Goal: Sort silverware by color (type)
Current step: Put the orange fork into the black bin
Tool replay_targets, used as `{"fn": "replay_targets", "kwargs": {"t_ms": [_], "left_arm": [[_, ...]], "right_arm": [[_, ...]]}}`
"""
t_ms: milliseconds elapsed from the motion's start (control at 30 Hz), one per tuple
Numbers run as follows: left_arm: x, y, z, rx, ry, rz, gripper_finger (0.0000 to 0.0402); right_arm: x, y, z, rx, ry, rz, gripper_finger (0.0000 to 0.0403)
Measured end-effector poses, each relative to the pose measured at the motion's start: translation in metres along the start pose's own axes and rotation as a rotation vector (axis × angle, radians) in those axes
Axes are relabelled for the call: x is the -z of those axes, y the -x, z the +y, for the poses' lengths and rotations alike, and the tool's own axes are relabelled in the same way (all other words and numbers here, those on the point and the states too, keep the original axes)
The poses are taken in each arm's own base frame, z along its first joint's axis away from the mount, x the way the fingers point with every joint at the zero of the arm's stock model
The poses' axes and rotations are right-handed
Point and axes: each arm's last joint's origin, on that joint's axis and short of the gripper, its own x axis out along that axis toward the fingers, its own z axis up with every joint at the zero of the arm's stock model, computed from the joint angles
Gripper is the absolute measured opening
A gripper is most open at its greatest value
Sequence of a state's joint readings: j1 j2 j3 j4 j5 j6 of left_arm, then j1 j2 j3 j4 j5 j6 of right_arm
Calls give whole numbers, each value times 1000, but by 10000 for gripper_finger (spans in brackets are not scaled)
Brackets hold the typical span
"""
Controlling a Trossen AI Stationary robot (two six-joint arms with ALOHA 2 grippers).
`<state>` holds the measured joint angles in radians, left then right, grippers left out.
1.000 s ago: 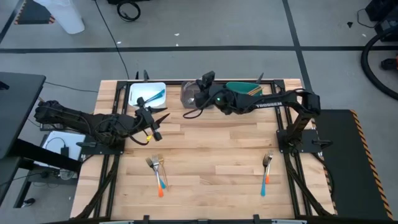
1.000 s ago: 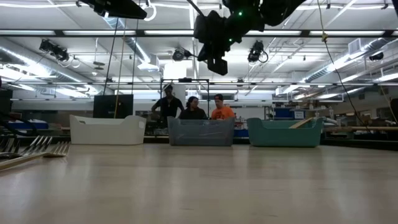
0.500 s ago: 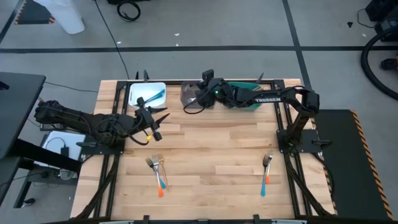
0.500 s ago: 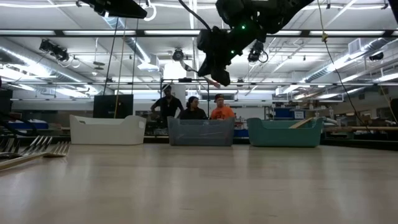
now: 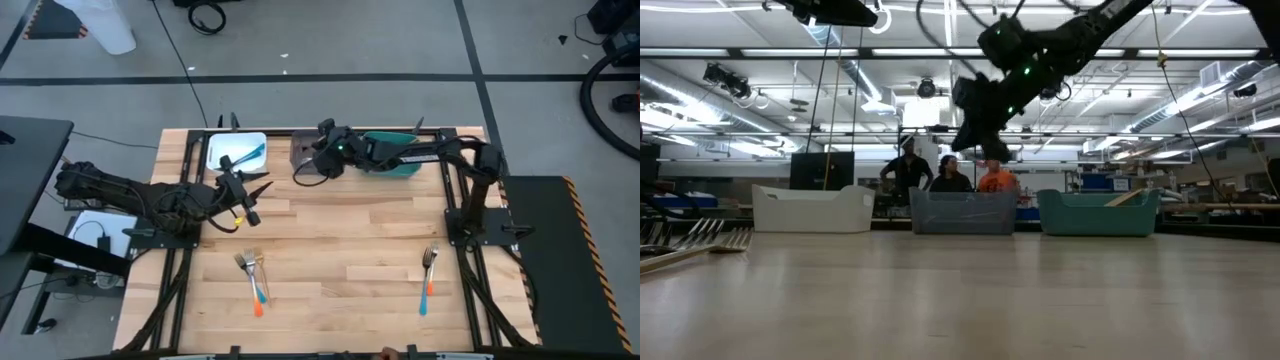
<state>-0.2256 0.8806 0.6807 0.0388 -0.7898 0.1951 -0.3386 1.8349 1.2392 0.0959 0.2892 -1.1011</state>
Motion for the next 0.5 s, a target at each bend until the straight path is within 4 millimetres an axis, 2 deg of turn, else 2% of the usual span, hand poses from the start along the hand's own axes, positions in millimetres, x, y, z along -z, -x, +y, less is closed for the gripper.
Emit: {"fn": "replay_targets", "kwargs": {"t_ms": [233,500], "left_arm": [[1,0,0,2,-8,7,117],[1,-1,1,-5,-12,8,117]], "right_arm": [[9,-25,27,-27,194,153,12],[17,-39,38,-64,286,173,12]]}}
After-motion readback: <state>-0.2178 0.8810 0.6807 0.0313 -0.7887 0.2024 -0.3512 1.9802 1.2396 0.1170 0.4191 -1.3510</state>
